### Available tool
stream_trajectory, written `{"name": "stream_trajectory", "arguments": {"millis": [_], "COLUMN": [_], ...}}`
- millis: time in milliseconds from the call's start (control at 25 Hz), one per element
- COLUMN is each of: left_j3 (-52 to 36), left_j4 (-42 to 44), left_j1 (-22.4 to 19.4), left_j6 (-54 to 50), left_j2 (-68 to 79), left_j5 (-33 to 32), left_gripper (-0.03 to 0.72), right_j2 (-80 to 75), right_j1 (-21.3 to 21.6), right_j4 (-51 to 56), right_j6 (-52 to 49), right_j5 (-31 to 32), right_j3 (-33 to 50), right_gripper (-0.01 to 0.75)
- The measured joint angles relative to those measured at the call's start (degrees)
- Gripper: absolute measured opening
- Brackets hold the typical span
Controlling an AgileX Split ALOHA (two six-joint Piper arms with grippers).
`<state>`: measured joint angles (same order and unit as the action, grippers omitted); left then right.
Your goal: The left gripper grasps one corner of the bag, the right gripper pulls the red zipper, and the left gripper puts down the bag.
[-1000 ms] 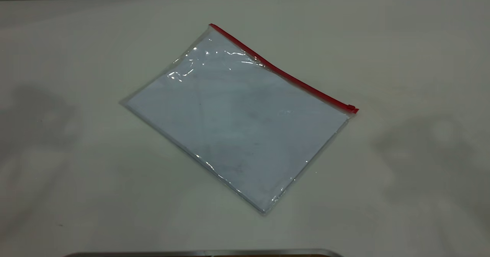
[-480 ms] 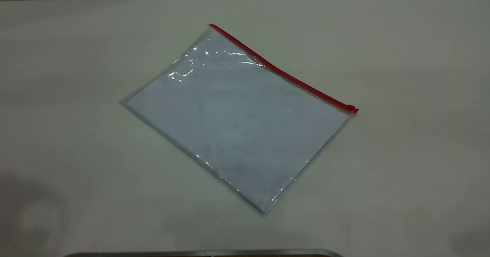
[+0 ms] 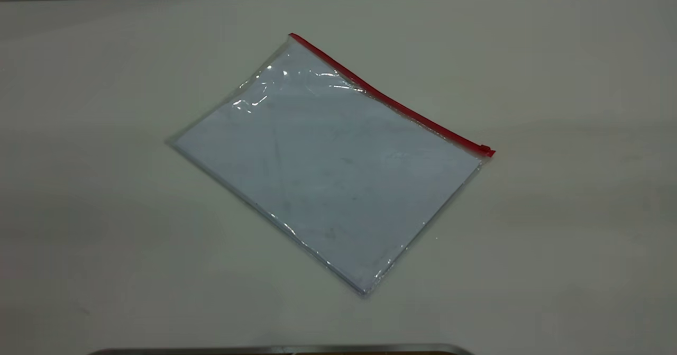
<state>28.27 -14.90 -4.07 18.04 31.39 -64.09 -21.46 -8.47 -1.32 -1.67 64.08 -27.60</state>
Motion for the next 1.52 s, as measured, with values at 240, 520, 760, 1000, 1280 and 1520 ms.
{"name": "stream_trajectory", "arguments": {"millis": [240, 520, 760, 1000, 1280, 1520], "left_j3": [-0.1, -0.1, -0.1, -0.1, -0.1, -0.1], "left_j4": [5.0, 5.6, 5.6, 5.6, 5.8, 5.8], "left_j1": [0.0, 0.0, 0.0, 0.0, 0.0, 0.0], "left_j6": [-6.1, -7.4, -7.5, -7.7, -7.7, -7.7], "left_j2": [-12.6, -25.5, -31.9, -32.5, -32.5, -32.5], "left_j5": [0.0, -0.4, -1.2, -1.5, -1.5, -1.5], "left_gripper": [0.563, 0.563, 0.563, 0.563, 0.563, 0.563], "right_j2": [0.3, 0.3, 6.0, 20.9, 22.4, 22.4], "right_j1": [0.0, 0.0, 3.0, 7.3, 7.4, 7.4], "right_j4": [-0.1, -0.1, 0.0, 0.0, 0.0, 0.0], "right_j6": [-0.1, -0.1, -0.1, 0.0, 0.0, 0.0], "right_j5": [-0.1, -0.2, -0.2, 0.2, 0.5, 0.5], "right_j3": [0.0, 0.0, 0.0, 0.0, 0.0, 0.0], "right_gripper": [0.403, 0.403, 0.403, 0.403, 0.403, 0.403]}}
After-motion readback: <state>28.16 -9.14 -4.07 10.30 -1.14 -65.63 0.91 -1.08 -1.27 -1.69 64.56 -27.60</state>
